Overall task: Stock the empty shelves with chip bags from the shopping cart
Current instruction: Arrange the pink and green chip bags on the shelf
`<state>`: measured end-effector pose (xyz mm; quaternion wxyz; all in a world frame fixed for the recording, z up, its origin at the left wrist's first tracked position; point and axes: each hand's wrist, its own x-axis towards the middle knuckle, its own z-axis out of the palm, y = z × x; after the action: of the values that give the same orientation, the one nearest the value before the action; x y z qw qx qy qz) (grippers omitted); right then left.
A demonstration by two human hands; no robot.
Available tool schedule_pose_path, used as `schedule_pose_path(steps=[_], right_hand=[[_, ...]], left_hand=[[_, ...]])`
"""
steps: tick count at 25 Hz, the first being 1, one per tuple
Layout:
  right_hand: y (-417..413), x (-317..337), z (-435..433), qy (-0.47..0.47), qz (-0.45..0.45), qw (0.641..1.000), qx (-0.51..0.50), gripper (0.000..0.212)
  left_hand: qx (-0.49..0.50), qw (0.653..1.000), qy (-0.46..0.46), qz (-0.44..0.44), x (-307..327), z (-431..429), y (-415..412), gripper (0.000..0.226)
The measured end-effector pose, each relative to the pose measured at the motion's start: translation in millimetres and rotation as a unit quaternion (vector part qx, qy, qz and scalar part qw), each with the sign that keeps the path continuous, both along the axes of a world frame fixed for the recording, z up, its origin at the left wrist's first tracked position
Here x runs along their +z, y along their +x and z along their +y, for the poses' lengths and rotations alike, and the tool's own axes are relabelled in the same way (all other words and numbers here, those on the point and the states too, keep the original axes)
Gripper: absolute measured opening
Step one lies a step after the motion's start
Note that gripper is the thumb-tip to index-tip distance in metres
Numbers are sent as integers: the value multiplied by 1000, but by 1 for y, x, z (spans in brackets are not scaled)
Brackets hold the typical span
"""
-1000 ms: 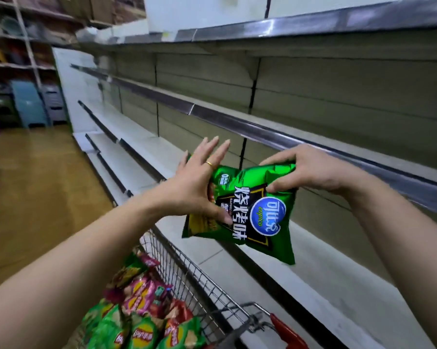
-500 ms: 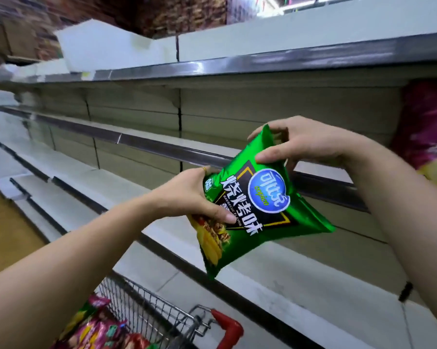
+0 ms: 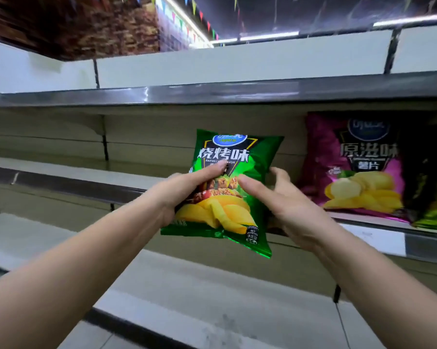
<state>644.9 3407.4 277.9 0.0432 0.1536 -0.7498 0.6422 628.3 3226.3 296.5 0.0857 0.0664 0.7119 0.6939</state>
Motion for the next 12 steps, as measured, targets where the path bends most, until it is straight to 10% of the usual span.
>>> schedule_pose_path(steps=[3, 7, 12], right_hand=[[-28, 18, 7, 5, -3, 998, -60, 101], [-76, 50, 26, -45, -65, 987, -138, 14], [-136, 61, 38, 28, -57, 971, -230, 8]], left_hand=[[-37, 998, -45, -22, 24, 20, -35, 57], [-56, 997, -55, -5, 42, 49, -96, 34], [-113, 991, 71, -7, 33, 85, -178, 20]])
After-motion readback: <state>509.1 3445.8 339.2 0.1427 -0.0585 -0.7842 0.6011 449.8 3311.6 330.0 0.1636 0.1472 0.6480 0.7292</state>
